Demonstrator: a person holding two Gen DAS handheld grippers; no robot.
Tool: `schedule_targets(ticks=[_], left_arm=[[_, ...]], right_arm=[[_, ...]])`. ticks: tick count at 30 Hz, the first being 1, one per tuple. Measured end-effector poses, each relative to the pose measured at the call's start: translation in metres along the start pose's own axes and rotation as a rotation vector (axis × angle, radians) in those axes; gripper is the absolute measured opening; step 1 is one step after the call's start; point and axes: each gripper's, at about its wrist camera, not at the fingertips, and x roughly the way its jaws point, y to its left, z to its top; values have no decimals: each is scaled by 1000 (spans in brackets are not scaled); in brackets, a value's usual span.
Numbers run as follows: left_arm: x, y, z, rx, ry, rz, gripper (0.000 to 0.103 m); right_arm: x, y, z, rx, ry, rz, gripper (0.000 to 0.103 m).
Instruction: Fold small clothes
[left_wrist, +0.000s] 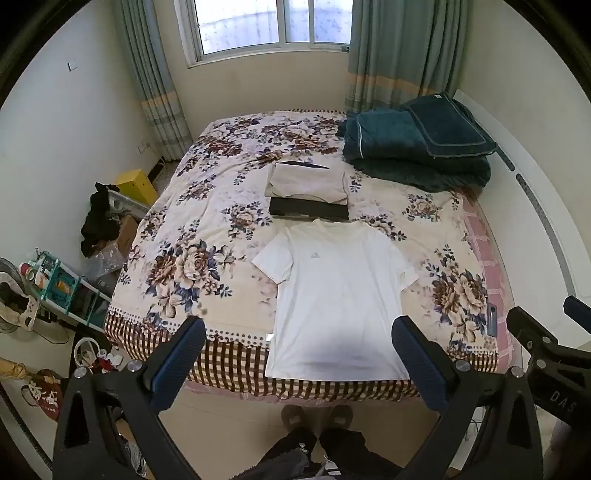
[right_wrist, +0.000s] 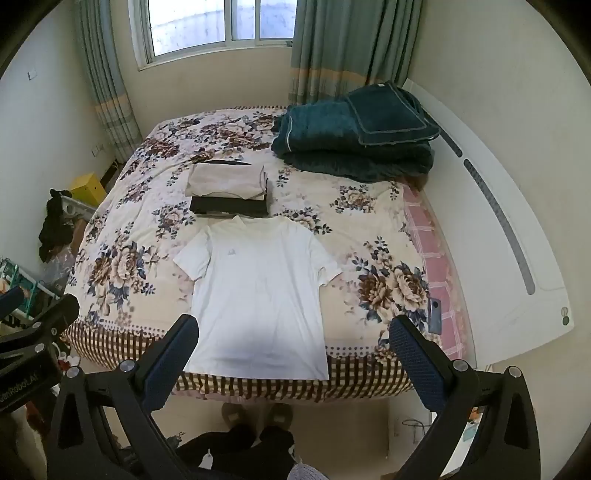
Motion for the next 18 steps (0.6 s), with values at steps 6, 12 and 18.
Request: schedule_targets(ticks=[6, 12, 18], left_arm=[[1, 0, 0, 1, -1, -9, 103], [1, 0, -1, -2, -13, -3, 103], [1, 0, -2, -3, -13, -9, 103]], right_arm=[[-1, 0, 0, 5, -14, 5, 103], [-2, 1, 1, 8, -15, 10, 103], [-1, 1, 3, 5, -20, 7, 103]])
